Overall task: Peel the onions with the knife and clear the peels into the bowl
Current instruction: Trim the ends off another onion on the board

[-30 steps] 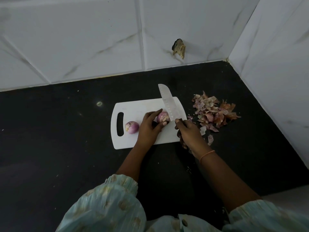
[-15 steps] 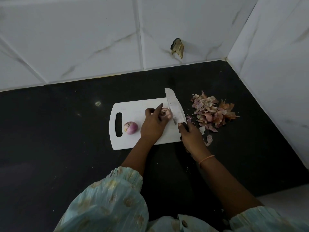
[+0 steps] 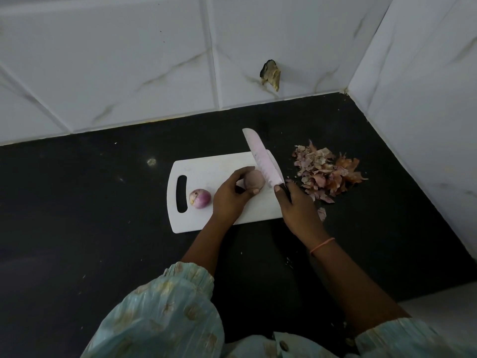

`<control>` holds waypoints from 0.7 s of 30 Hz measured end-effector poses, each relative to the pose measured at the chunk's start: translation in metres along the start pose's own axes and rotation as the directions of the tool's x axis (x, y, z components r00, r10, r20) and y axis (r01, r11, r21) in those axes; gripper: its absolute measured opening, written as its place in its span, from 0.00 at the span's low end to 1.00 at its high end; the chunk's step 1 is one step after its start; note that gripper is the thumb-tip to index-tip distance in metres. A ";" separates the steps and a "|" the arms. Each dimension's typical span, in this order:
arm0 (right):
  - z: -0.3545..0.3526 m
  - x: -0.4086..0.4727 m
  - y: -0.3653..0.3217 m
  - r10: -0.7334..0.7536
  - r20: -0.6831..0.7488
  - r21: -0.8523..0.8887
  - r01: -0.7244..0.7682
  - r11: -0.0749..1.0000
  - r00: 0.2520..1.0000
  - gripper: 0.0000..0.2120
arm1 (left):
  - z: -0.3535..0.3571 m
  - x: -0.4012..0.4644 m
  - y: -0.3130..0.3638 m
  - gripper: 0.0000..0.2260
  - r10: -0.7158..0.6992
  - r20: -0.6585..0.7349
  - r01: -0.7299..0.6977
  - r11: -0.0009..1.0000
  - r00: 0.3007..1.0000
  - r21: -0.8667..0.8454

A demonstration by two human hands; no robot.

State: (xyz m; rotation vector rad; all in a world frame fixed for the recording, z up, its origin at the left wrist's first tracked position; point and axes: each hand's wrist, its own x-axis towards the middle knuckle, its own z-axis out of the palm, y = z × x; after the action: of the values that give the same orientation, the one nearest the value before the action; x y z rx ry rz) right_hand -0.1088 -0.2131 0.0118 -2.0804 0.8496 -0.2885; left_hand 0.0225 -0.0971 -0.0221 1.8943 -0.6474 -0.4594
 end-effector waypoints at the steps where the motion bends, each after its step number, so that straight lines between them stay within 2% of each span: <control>1: 0.000 0.001 0.001 0.023 0.012 0.034 -0.023 0.999 1.000 0.16 | -0.001 0.000 -0.001 0.23 0.011 0.021 -0.011 1.000 1.000 -0.005; 11: 0.001 0.015 0.004 0.147 0.110 0.066 -0.154 0.986 0.983 0.19 | -0.007 0.009 -0.006 0.23 0.037 0.132 -0.045 0.997 0.991 0.058; 15: -0.001 0.019 0.004 0.164 0.140 0.072 -0.176 0.982 0.976 0.19 | -0.005 0.011 -0.005 0.23 0.027 0.098 -0.042 0.987 0.995 0.153; 21: 0.000 0.027 -0.001 0.161 0.184 0.044 -0.172 0.984 0.970 0.21 | -0.005 0.008 -0.004 0.22 0.043 0.063 -0.055 0.980 0.997 0.191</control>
State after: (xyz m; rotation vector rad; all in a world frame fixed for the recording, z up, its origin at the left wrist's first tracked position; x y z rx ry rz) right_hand -0.0877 -0.2306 0.0098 -1.9326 0.8881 -0.0344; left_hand 0.0328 -0.0976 -0.0239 2.0476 -0.8000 -0.4349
